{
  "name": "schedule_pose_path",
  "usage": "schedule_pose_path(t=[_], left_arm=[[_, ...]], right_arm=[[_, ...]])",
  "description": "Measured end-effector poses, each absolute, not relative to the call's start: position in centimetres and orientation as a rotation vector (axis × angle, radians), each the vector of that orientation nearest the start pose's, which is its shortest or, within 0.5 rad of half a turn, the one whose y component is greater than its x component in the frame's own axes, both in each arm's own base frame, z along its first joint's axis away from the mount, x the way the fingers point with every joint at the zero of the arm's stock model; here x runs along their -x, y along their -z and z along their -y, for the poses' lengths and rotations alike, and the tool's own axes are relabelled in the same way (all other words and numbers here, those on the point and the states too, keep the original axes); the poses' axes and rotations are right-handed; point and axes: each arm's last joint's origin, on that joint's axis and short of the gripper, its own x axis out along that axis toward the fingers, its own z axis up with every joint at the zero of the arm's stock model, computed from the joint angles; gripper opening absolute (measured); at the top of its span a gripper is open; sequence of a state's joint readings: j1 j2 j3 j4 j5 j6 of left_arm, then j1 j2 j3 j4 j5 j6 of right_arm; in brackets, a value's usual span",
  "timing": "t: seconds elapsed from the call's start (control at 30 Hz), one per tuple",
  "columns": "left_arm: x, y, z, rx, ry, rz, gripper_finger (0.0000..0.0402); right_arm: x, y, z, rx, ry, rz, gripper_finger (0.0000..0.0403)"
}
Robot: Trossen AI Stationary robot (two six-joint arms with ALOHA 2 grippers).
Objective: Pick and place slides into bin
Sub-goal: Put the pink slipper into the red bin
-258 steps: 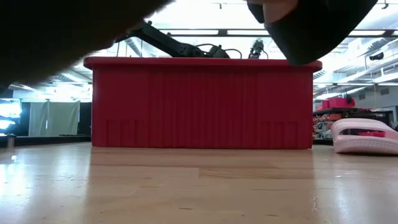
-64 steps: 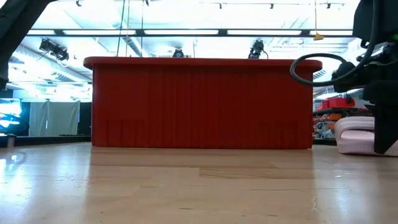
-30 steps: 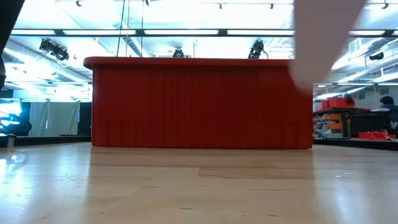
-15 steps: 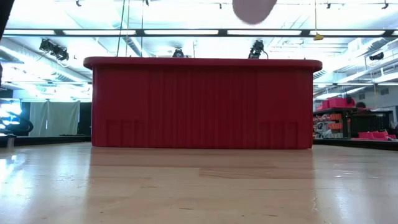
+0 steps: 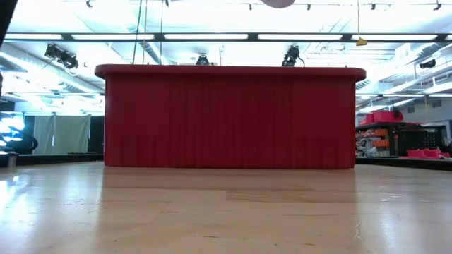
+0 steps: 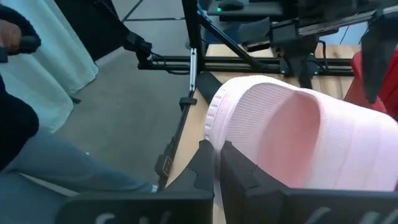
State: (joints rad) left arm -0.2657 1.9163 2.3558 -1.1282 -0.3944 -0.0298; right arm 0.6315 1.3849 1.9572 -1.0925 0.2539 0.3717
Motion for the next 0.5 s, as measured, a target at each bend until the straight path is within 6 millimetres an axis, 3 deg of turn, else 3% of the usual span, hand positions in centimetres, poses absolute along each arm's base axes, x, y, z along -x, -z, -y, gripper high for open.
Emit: schedule_pose_path(t=[0.5], left_arm=[[-38.5, -42.7, 9.1, -0.237, -0.121, -0.667, 0.0226]], right_arm=[[-19.0, -50.3, -13.0, -0.161, -0.287, -0.483, 0.0007]])
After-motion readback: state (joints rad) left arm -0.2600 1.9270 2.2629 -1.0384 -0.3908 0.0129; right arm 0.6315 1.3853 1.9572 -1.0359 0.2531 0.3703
